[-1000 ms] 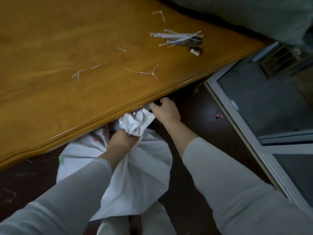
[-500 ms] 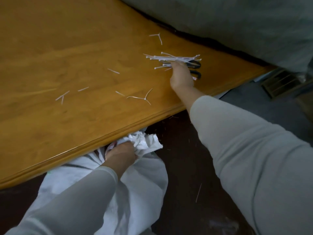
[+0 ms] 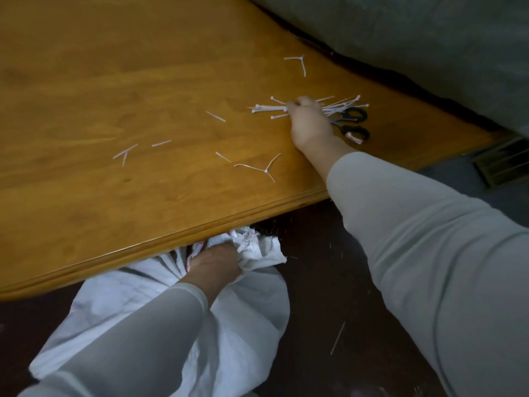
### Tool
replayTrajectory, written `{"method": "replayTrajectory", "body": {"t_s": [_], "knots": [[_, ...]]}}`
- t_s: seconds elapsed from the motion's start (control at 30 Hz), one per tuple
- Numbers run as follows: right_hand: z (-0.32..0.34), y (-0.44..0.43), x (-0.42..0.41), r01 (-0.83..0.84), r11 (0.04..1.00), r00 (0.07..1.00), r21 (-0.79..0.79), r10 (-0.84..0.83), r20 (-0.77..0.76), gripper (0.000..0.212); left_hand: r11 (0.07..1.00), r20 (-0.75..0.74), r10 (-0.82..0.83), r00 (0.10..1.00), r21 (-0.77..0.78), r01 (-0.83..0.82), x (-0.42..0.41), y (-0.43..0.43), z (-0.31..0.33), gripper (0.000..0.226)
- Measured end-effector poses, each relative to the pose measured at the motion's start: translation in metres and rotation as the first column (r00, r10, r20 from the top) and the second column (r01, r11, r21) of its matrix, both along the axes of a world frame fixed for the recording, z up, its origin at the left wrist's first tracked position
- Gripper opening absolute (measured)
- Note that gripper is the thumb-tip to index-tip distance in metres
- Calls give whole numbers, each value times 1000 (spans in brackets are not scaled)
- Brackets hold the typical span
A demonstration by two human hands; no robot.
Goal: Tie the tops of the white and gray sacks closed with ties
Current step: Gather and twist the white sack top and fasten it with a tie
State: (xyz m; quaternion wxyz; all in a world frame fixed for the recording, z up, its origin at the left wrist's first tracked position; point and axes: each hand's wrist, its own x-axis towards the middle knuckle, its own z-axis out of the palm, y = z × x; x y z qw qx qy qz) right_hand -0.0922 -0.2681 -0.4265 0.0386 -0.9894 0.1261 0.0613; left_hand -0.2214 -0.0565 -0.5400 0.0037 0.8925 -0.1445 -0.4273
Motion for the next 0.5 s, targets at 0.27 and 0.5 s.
{"method": "replayTrajectory", "body": {"t_s": [0.27, 0.5], "knots": [[-8, 68, -5, -267, 964, 962, -3, 266, 53, 36, 997, -42, 56, 998, -47, -58, -7, 9, 15, 52], [-12, 110, -44, -429, 903, 900, 20, 425, 94, 38, 982, -63, 143, 988, -112, -149, -26, 33, 30, 47]]}}
